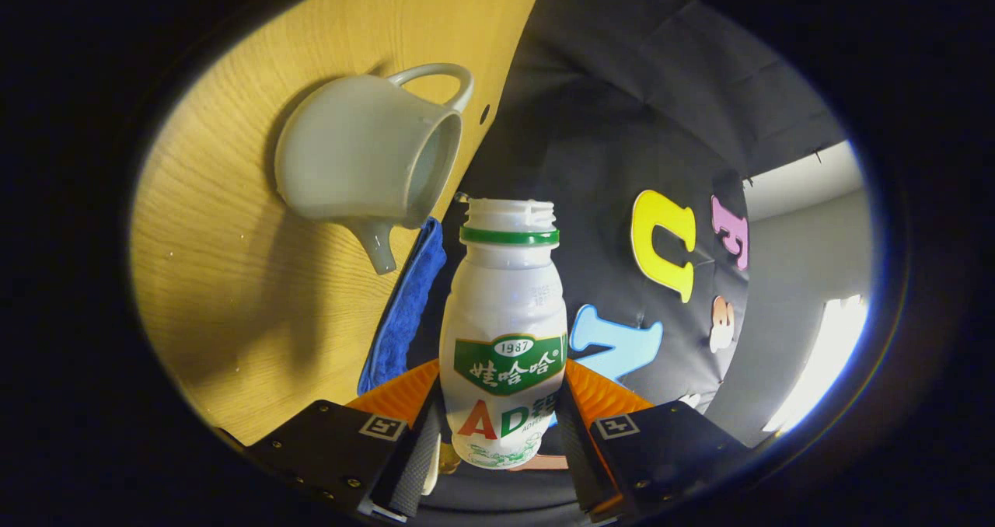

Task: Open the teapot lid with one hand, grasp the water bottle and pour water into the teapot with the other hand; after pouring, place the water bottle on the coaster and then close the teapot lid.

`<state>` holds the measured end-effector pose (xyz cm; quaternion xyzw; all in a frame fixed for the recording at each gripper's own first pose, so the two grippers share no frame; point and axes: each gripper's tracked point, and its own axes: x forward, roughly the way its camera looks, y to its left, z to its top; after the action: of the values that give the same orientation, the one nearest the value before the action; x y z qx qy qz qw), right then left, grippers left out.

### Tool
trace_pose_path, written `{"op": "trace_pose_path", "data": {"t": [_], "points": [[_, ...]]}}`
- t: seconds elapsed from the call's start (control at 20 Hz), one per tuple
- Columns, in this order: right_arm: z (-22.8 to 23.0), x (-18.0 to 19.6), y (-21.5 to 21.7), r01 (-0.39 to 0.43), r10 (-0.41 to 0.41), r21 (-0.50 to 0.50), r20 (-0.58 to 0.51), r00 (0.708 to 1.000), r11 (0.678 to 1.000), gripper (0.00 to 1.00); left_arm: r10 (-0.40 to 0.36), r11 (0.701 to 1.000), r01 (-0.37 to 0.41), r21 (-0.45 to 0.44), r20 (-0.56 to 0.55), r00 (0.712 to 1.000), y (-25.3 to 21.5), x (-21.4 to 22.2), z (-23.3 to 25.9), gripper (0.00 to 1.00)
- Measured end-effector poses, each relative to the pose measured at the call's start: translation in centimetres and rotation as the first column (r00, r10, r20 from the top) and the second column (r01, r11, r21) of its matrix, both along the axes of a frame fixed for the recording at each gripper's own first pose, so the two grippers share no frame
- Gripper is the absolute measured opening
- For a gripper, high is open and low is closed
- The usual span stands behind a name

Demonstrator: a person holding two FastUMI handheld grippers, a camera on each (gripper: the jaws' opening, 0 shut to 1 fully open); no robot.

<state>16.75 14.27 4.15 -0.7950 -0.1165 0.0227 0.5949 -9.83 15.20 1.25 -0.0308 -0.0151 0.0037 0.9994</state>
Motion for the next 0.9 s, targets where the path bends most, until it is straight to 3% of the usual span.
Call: {"op": "trace_pose_path", "data": {"t": [0.15,0.25,0.35,0.5,0.55,0.6,0.65,0.75,0.9], "points": [[-1.4,0.1,-0.5,0.036,-0.015,0.181,-0.120,0.993,0.983,0.73,0.007,1.000,-0.007,0.009,0.003,1.000,0.0,-0.1,0.1,0.17],[-2.4,-0.1,-0.6,0.071,-0.003,0.327,-0.204,0.979,0.942,0.73,0.005,1.000,-0.005,0.004,-0.001,1.000,-0.2,0.1,-0.1,0.17],[-2.7,-0.5,-0.7,0.107,0.021,0.459,-0.265,0.964,0.882,0.71,0.000,1.000,0.000,-0.008,-0.006,1.000,-0.3,0.4,-0.2,0.17],[-2.8,-1.5,-1.5,0.167,0.072,0.622,-0.340,0.937,0.765,0.73,-0.005,1.000,0.005,-0.011,0.010,1.000,-0.5,1.1,0.6,0.17],[-2.7,-2.0,-2.0,0.186,0.091,0.668,-0.357,0.930,0.721,0.73,-0.007,1.000,0.007,-0.005,0.013,1.000,-0.7,1.6,0.7,0.12],[-2.5,-2.4,-2.6,0.203,0.110,0.710,-0.368,0.924,0.674,0.73,-0.011,1.000,0.011,0.002,0.016,1.000,-1.0,2.1,1.1,0.17],[-2.6,-2.8,-3.3,0.226,0.136,0.752,-0.386,0.913,0.619,0.73,-0.020,1.000,0.020,0.007,0.019,1.000,-1.3,2.8,1.4,0.13],[-2.2,-4.6,-4.5,0.267,0.193,0.826,-0.405,0.894,0.496,0.70,-0.046,0.999,0.046,-0.006,0.029,0.999,-2.0,4.4,2.2,0.17],[-1.6,-6.5,-6.5,0.317,0.254,0.883,-0.414,0.874,0.347,0.70,-0.085,0.996,0.086,-0.033,0.019,0.996,-3.2,7.9,2.9,0.13]]}}
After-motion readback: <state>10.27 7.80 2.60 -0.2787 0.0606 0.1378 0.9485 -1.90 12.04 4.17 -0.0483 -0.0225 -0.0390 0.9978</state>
